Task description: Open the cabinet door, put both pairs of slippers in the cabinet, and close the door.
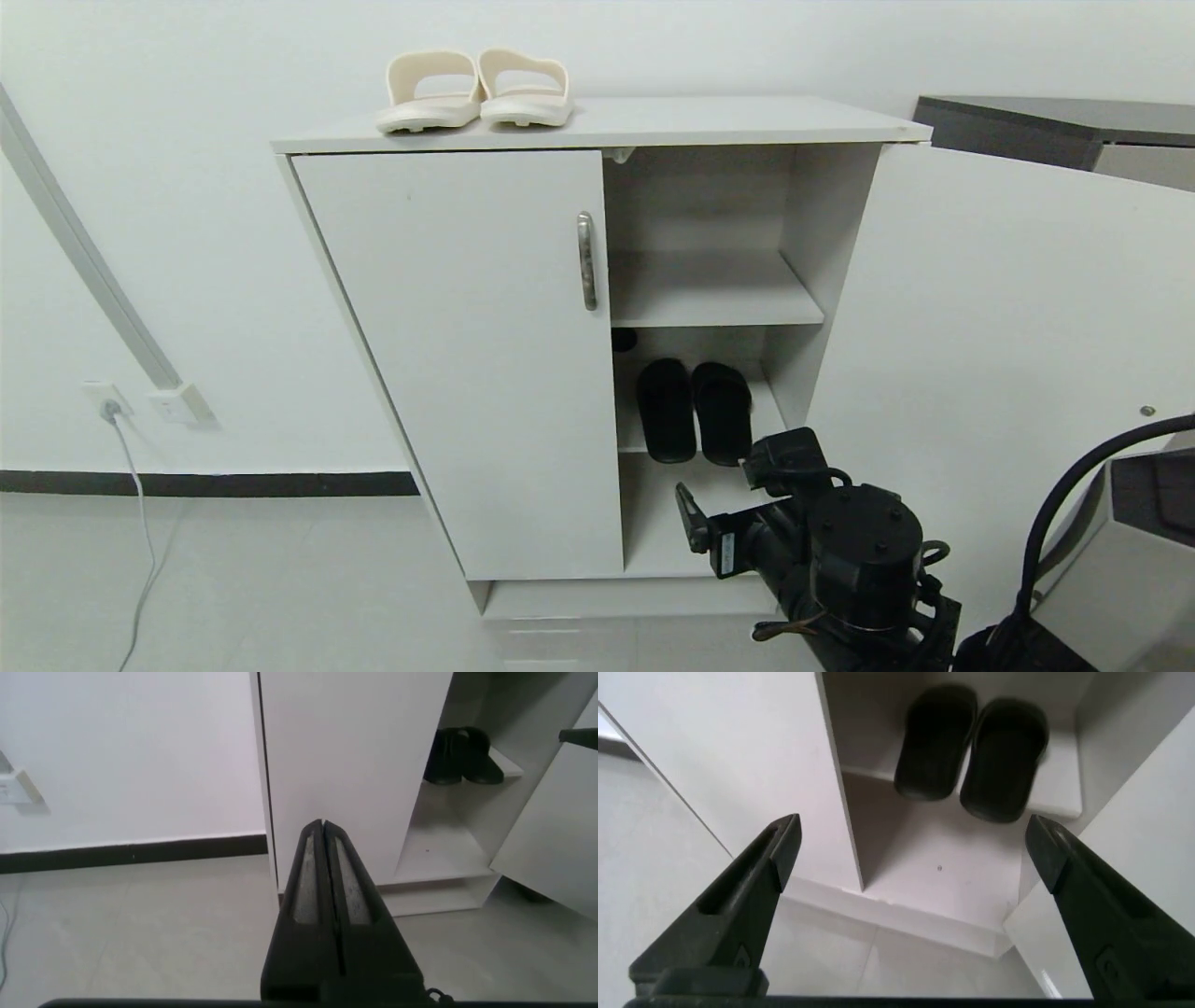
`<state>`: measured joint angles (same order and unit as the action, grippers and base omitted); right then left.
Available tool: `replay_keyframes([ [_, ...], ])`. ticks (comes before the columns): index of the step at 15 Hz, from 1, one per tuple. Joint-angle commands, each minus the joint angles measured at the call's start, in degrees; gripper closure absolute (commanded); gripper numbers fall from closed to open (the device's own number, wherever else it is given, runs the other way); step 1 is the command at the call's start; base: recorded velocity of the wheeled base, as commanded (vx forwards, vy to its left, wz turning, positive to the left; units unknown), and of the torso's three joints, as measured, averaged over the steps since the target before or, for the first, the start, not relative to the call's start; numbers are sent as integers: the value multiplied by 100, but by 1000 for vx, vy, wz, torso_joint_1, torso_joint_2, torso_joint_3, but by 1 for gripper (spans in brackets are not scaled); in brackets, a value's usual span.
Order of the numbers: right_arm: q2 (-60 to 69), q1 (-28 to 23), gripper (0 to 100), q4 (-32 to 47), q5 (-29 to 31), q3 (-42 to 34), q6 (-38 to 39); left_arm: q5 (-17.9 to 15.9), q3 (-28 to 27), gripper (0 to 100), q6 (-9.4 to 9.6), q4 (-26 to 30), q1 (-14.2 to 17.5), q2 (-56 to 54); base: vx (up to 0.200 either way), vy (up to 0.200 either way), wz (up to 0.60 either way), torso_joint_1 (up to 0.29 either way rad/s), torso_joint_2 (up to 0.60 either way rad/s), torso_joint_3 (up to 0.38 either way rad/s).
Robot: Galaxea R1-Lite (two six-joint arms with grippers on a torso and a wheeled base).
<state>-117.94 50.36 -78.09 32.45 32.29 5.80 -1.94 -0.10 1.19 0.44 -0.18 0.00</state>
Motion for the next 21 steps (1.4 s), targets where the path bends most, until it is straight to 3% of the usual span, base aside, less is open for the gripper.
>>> replay_keyframes([
  [1,-62,0,0,-31,7,-4,0,0,1,100,-5,0,1,0,0,0,0,2,-2,66],
  [8,-88,0,0,-83,24,-4,-9,0,1,100,-32,0,1,0,0,0,0,0,0,0],
  [21,-97,0,0,-83,-11,-4,-9,9,1,100,-32,0,1,0,0,200,0,3,2,3],
])
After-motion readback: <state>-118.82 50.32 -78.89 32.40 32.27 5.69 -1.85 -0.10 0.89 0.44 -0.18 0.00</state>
